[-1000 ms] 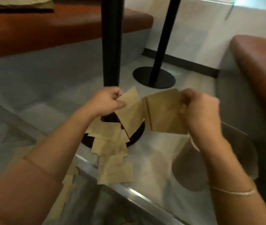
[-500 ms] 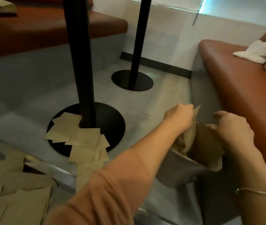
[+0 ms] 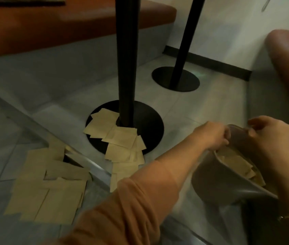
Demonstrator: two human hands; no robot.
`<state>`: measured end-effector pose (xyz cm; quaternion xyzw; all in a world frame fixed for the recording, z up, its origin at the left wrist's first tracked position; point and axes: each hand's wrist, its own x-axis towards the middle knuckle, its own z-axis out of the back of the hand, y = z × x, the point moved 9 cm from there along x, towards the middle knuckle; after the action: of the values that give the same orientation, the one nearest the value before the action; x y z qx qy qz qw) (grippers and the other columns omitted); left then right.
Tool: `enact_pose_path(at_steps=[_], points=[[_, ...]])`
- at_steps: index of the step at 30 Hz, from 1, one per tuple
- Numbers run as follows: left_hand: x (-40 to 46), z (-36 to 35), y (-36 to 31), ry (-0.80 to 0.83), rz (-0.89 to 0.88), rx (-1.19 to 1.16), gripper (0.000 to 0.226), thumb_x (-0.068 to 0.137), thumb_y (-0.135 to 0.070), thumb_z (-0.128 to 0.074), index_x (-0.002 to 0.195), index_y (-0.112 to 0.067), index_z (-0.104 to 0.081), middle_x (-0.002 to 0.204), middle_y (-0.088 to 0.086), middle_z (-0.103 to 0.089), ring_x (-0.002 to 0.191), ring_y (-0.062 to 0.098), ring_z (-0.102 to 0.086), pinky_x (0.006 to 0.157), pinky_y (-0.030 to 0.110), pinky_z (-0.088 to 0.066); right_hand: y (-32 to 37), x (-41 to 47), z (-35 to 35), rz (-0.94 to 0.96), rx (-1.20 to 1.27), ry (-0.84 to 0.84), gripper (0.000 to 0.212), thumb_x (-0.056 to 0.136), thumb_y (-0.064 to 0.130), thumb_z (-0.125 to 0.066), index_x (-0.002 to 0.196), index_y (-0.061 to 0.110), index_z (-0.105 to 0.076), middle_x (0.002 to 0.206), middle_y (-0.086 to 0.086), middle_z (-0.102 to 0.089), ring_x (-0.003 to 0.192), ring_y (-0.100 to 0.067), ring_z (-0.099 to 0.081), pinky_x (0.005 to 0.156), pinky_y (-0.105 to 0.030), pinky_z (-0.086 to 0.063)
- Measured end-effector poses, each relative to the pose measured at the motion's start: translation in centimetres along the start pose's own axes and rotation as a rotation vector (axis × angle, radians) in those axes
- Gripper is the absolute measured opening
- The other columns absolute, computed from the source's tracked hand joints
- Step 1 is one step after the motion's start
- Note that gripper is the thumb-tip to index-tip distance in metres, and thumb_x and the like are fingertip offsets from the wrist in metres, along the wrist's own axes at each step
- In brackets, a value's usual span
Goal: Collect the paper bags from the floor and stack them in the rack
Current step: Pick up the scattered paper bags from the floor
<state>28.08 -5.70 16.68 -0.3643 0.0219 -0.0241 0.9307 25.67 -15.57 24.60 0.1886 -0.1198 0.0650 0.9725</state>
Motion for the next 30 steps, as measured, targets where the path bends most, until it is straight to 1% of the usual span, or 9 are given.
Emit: enact_pose_path(at_steps=[4,6,9,11,15,18,23,27,30], points=[[-3.1,5.1,7.6,-0.213,0.139,-0.098,0.019,0.093,-0.02,-0.054,0.108,-0.015,-0.064,0.111,0.007,-0.065,0.101,0.023,-0.059,0.086,0.032,-0.049,5.0,-0.9,-3.0,0.168,0.132,0.087,0.024,0.092,0.022,-0.055,0.114,0.016,-0.063,0.106,-0.011,-0.067,0.093,-0.03,-0.061,0.089,-0.051,-0.049],[-6.0,6.9,13.6,-0.274,0.254,-0.131,0.016,0.092,-0.02,-0.055,0.104,-0.016,-0.064,0.109,0.005,-0.066,0.1,0.022,-0.061,0.088,0.035,-0.051,8.7,-2.0,-6.1,0.281,0.161,0.118,0.022,0.093,0.02,-0.055,0.111,0.014,-0.065,0.102,-0.01,-0.068,0.089,-0.031,-0.063,0.092,-0.045,-0.047],[-11.9,8.2,23.1,-0.352,0.449,-0.15,0.014,0.091,-0.021,-0.056,0.1,-0.013,-0.064,0.104,0.006,-0.068,0.098,0.022,-0.062,0.084,0.032,-0.052,14.8,-4.8,-12.2,0.486,0.214,0.161,0.018,0.087,0.012,-0.059,0.101,0.009,-0.071,0.096,-0.013,-0.071,0.081,-0.032,-0.066,0.076,-0.031,-0.047],[-16.6,8.6,29.3,-0.373,0.616,-0.095,0.018,0.092,-0.02,-0.054,0.104,-0.01,-0.063,0.107,0.01,-0.067,0.102,0.025,-0.061,0.085,0.033,-0.05,18.0,-7.3,-18.1,0.578,0.213,0.296,0.018,0.088,0.014,-0.059,0.101,0.011,-0.071,0.095,-0.011,-0.071,0.081,-0.028,-0.066,0.073,-0.03,-0.049],[-26.6,7.0,40.1,-0.231,0.942,0.123,0.028,0.096,-0.018,-0.044,0.118,-0.004,-0.054,0.119,0.015,-0.06,0.11,0.029,-0.056,0.089,0.034,-0.045,23.1,-14.8,-29.9,0.701,0.103,0.635,0.024,0.092,0.018,-0.052,0.113,0.019,-0.065,0.106,-0.003,-0.066,0.094,-0.018,-0.062,0.08,-0.027,-0.047],[-33.6,4.2,46.1,-0.115,1.112,0.148,0.031,0.095,-0.02,-0.045,0.123,-0.008,-0.05,0.124,0.013,-0.055,0.115,0.028,-0.053,0.091,0.035,-0.044,24.4,-21.3,-37.7,0.713,-0.022,0.9,0.028,0.094,0.014,-0.046,0.117,0.015,-0.06,0.114,-0.009,-0.061,0.105,-0.026,-0.059,0.085,-0.029,-0.046],[-37.5,0.5,51.3,0.075,1.124,0.245,0.034,0.095,-0.014,-0.042,0.128,-0.01,-0.042,0.128,0.011,-0.048,0.119,0.027,-0.047,0.092,0.035,-0.044,24.7,-28.4,-45.8,0.683,-0.008,1.076,0.033,0.095,0.016,-0.043,0.128,0.013,-0.049,0.131,-0.01,-0.048,0.12,-0.025,-0.049,0.099,-0.032,-0.041],[-36.8,-0.4,53.6,0.07,1.058,0.312,0.036,0.095,-0.015,-0.043,0.131,-0.014,-0.039,0.13,0.008,-0.044,0.123,0.025,-0.04,0.092,0.034,-0.043,25.2,-31.8,-51.1,0.695,-0.059,1.059,0.049,0.096,0.031,-0.043,0.141,0.016,-0.03,0.142,-0.009,-0.033,0.135,-0.027,-0.031,0.105,-0.036,-0.038],[-35.8,-0.7,54.9,0.045,1.0,0.333,0.039,0.096,-0.015,-0.042,0.135,-0.015,-0.037,0.133,0.007,-0.042,0.125,0.025,-0.037,0.092,0.035,-0.043,25.2,-33.2,-53.6,0.627,-0.097,1.058,0.048,0.095,0.023,-0.048,0.139,0.01,-0.032,0.137,-0.013,-0.037,0.128,-0.03,-0.038,0.099,-0.038,-0.039]])
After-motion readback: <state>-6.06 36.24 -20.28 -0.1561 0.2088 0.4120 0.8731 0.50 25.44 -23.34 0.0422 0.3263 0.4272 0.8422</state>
